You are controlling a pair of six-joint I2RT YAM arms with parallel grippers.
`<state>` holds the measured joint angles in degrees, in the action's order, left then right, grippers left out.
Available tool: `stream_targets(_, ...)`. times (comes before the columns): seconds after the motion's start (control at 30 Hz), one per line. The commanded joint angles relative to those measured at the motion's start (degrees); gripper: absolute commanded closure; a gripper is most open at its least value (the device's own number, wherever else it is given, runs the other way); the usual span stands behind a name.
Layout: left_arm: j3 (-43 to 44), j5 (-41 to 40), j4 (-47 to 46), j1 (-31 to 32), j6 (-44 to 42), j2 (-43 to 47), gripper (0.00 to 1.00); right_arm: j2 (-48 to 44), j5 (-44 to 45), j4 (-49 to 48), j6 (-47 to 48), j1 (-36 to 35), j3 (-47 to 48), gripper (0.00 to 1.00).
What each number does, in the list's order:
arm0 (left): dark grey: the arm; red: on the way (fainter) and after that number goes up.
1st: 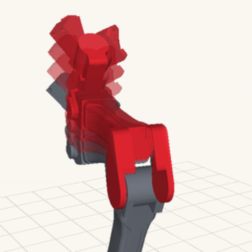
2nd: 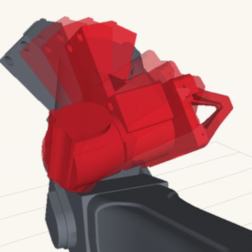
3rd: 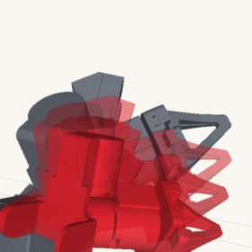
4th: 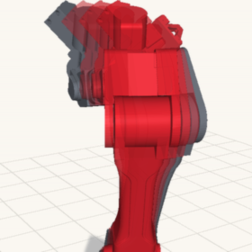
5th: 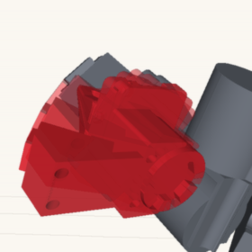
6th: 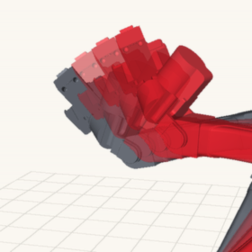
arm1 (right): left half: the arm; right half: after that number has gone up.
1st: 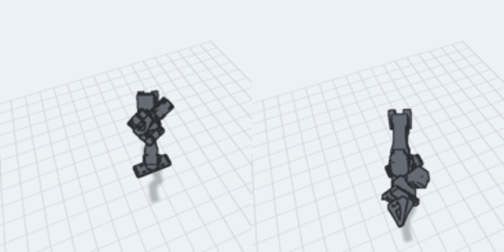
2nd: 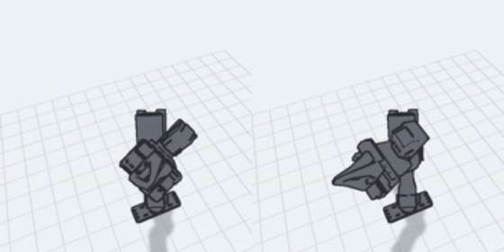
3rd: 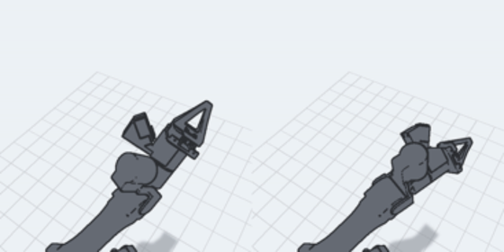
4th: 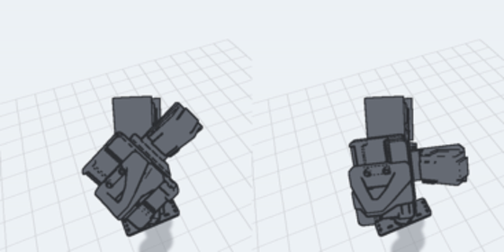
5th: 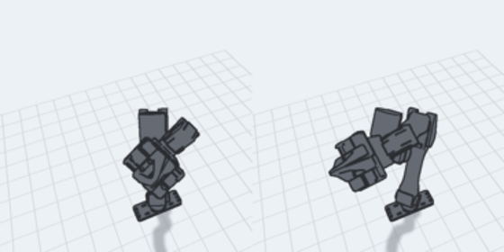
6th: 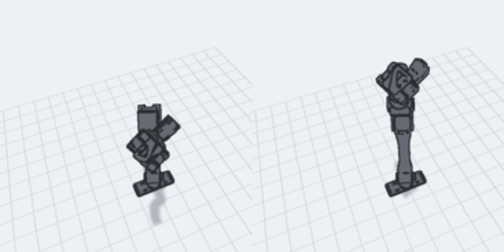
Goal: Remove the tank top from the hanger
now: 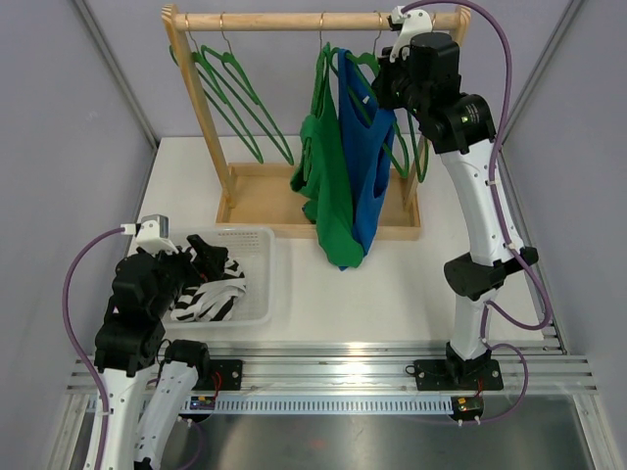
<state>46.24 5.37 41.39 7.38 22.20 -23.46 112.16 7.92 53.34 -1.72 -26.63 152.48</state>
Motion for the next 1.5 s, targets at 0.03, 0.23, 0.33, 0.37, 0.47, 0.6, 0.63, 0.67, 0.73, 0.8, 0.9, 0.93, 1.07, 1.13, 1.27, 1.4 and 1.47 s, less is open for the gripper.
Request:
stream_targets(0.03,-0.45,2.46,-3.42,-0.26,-1.28,-0.53,0.01,-0.80,0.16,-3.77,0.40,-0.70,2.29,0.96)
stream_targets(0.23,-0.45,2.72,-3.42,-0.26,-1.28,-0.44,0.01,-3.35,1.22,-5.88,-0.39,-1.05,2.20,1.00)
stream_targets(0.33,-0.54,2.81,-3.42,-0.26,-1.28,-0.18,0.01,-4.66,1.92,-6.41,-0.13,-1.14,2.03,1.00)
stream_targets(0.37,-0.62,2.81,-3.50,-0.26,-1.28,-0.01,0.01,-4.84,2.27,-6.41,-0.22,-1.14,1.85,1.00)
stream_targets(0.47,-0.62,3.77,-3.59,-0.26,-1.54,0.35,0.01,-6.77,2.45,-8.16,-0.57,-1.14,0.36,1.00)
stream_targets(0.6,-0.89,6.23,-4.47,-0.26,-2.07,2.28,0.01,-8.36,2.97,-9.57,-0.31,-1.14,-0.70,1.00)
stream_targets(0.63,-0.97,6.24,-4.82,-0.26,-2.07,3.33,0.01,-8.45,3.15,-9.57,-0.31,-1.14,-0.44,1.00)
stream_targets(0.67,-1.15,6.32,-4.91,-0.26,-2.07,3.86,0.01,-8.53,3.33,-9.40,-0.22,-1.14,-0.43,1.00)
stream_targets(0.73,-1.15,6.67,-5.00,-0.26,-2.07,4.30,0.01,-9.15,3.50,-8.96,-0.22,-1.14,-0.52,1.00)
stream_targets(0.8,-1.06,7.37,-5.17,-0.26,-2.24,4.13,0.01,-10.02,3.07,-8.26,-0.65,-1.23,-1.31,1.00)
stream_targets(0.9,-0.19,8.17,-5.00,-0.26,-2.77,3.43,0.01,-14.15,2.36,-8.60,-1.97,-1.14,-5.95,1.00)
stream_targets(0.93,0.08,8.17,-5.00,-0.34,-2.77,3.25,0.01,-17.12,1.84,-8.87,-2.24,-1.14,-9.89,1.00)
stream_targets(1.07,2.70,8.69,-5.88,-0.26,-2.34,2.46,0.01,-25.22,-1.15,-10.88,-3.12,-1.14,-20.98,1.00)
stream_targets(1.13,4.29,9.66,-6.49,-0.26,-1.72,0.18,0.01,-30.65,-2.38,-11.94,-3.12,-1.14,-28.25,1.00)
stream_targets(1.27,8.07,13.79,-9.65,-0.17,0.91,-3.51,0.01,-39.89,-4.84,-13.70,-4.43,-1.23,-39.88,1.00)
stream_targets(1.4,11.94,17.04,-14.13,1.14,3.38,-7.20,0.01,-49.12,-7.66,-11.60,-5.75,-1.14,-49.89,1.00)
stream_targets(1.47,14.22,15.48,-14.93,4.56,3.47,-9.66,0.01,-55.27,-11.87,-10.90,-6.98,-1.14,-56.40,1.00)
